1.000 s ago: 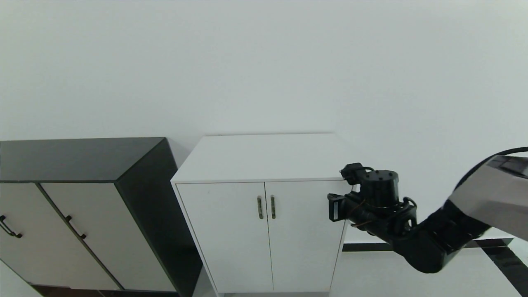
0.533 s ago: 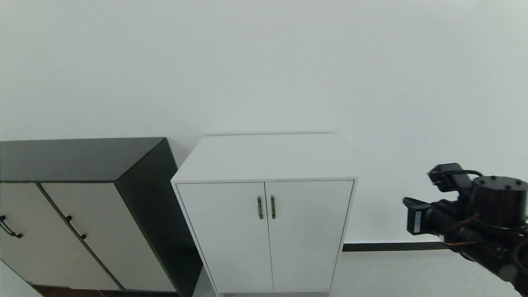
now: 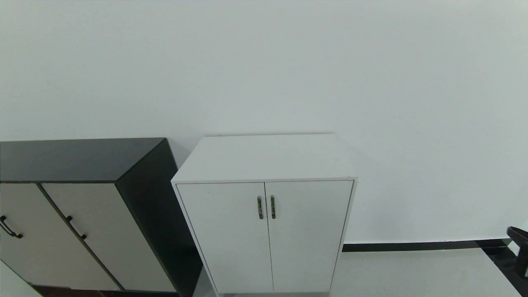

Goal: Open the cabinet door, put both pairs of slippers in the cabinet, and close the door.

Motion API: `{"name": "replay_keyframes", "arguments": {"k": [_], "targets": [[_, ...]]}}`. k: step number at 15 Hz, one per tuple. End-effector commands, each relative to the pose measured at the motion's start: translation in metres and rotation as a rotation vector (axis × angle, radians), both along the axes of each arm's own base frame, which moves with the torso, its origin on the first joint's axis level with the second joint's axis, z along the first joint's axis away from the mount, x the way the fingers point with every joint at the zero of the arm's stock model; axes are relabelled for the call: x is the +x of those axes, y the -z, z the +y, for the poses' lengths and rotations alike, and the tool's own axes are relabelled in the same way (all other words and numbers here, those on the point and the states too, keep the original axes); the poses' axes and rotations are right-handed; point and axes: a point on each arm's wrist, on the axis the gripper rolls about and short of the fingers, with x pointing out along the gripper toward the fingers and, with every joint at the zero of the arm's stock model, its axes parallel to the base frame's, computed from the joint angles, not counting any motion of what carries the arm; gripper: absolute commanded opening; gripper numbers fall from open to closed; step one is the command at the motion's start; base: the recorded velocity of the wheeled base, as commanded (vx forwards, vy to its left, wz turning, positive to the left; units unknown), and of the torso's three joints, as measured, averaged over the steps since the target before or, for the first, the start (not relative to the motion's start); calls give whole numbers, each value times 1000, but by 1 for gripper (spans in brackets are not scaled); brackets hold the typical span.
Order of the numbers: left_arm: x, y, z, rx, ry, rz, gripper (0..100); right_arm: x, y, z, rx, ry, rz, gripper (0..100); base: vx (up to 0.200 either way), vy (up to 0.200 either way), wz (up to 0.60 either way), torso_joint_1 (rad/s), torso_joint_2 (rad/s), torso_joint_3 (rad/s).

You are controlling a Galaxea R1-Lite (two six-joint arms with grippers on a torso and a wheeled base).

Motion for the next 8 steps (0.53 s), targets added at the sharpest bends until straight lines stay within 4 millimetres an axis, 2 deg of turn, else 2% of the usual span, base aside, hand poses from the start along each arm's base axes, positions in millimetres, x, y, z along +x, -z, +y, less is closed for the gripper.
{"name": "replay_keyframes", "arguments": {"k": [1, 5, 8], "targets": [[0, 0, 0, 0, 1, 2, 0, -45, -7, -8, 11, 33, -102, 0, 0, 0, 0, 0, 0, 0], [0, 0, 0, 0, 1, 2, 0, -91, 14, -11, 28, -19, -68, 0, 0, 0, 0, 0, 0, 0], [0, 0, 0, 0, 0, 0, 0, -115, 36, -13, 36, -63, -33, 0, 0, 0, 0, 0, 0, 0]]}}
